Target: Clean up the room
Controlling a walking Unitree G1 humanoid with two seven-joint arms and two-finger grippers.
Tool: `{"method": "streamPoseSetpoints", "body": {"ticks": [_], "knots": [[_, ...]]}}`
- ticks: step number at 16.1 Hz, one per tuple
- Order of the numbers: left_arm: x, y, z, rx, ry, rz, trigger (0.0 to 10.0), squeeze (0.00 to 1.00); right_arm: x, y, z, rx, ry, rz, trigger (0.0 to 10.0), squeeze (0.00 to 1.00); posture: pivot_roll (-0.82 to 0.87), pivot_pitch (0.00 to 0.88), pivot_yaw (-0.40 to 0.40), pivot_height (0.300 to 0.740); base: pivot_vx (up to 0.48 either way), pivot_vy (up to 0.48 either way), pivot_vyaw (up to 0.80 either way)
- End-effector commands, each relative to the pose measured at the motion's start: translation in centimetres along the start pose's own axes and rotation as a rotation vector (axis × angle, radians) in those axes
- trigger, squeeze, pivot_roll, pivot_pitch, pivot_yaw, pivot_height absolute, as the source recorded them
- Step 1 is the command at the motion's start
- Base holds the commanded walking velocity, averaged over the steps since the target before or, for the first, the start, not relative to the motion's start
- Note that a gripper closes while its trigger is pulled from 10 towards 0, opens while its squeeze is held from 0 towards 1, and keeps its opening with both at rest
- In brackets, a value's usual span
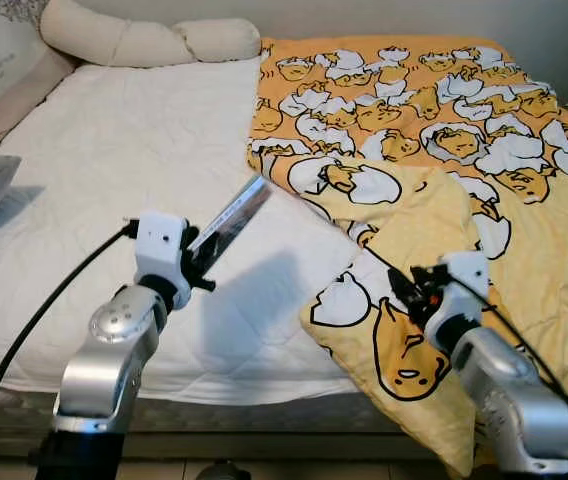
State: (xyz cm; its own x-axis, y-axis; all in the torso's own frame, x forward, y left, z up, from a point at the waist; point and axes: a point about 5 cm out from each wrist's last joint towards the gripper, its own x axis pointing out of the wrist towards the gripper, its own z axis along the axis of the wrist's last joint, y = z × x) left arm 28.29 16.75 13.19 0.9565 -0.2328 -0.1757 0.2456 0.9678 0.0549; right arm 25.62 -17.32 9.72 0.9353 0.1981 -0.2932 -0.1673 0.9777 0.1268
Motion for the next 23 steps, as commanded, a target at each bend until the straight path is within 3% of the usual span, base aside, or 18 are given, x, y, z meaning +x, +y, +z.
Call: {"method": "streamPoseSetpoints", "body": {"ticks": [1, 12, 23], "knots": [[-0.2, 0.0, 1.3, 0.029, -0.061, 0.014, 10.0, 0.00, 0.0, 0.2, 0.1, -0.018, -0.013, -0.016, 10.0, 0.00, 0.00, 0.000, 0.062, 0.740, 0.000, 0.326, 0.00], [-0.2, -0.2, 1.7, 0.060, -0.067, 0.021, 10.0, 0.00, 0.6, 1.5, -0.4, -0.026, -0.027, -0.017, 10.0, 0.00, 0.02, 0.000, 0.064, 0.740, 0.000, 0.332, 0.00], [0.0, 0.1, 1.6, 0.064, -0.055, 0.033, 10.0, 0.00, 1.1, 1.8, 0.2, -0.008, -0.047, 0.011, 10.0, 0.00, 0.02, 0.000, 0.065, 0.740, 0.000, 0.333, 0.00]]}}
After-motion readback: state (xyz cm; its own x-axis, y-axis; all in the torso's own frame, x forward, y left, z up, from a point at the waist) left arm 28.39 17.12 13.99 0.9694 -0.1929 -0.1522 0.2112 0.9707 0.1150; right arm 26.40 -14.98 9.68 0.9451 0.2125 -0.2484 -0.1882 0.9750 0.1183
